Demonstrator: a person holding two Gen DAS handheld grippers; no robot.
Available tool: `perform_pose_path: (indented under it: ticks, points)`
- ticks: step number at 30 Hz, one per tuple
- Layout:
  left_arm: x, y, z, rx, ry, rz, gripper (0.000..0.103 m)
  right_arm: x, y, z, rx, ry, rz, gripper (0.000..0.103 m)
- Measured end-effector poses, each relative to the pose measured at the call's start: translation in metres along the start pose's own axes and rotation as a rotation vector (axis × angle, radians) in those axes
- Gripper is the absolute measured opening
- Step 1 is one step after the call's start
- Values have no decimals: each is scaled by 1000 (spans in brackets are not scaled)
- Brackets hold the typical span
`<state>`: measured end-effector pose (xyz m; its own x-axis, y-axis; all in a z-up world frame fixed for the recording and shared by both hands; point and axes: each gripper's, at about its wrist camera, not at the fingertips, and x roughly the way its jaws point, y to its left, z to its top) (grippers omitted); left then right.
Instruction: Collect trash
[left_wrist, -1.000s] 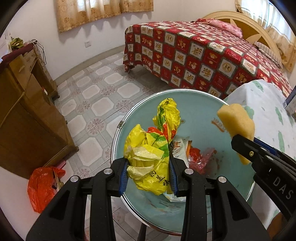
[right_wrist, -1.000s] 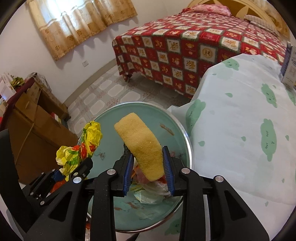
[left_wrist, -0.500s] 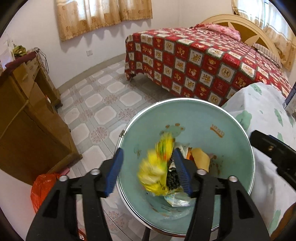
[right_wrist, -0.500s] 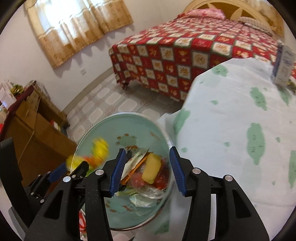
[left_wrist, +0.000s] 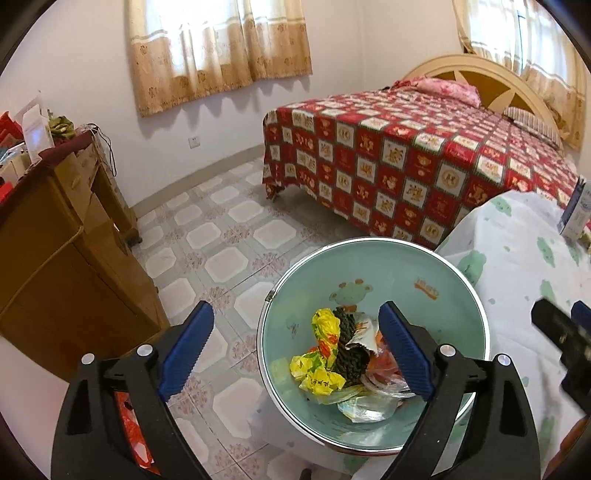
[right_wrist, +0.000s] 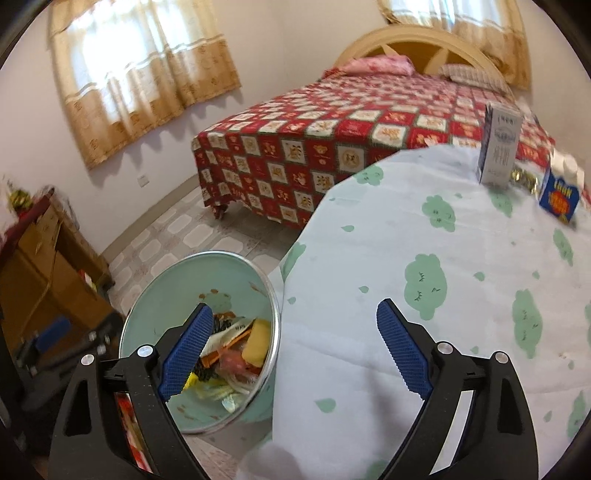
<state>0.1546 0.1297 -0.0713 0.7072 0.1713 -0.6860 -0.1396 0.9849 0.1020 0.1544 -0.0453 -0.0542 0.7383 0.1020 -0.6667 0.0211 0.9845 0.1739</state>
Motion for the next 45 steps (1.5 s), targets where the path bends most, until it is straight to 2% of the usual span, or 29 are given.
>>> perform_pose_path:
  ticks: [3,12,18,27,34,45]
  points:
    - [-14,3,0,-8,-24,-3,91,-13,0,-4,-11,-37,-11,91]
    - [-63,15,-6,-4,-126,4,97,-56,7,-4,-4,-136,33,91]
    - [-96,22,-4,-11,-189,0,97,-89,19,-6,-32,-218,42,91]
    - [-135,29,0,-24,-262,-3,97,-129,26,-4,-42,-295,45,92]
    - [-157,34,2,-26,-301,-9,97,-150,29,-4,-32,-345,40,93]
    - [-166,42,-2,-25,-304,-5,97,-159,34,-2,-26,-358,46,93]
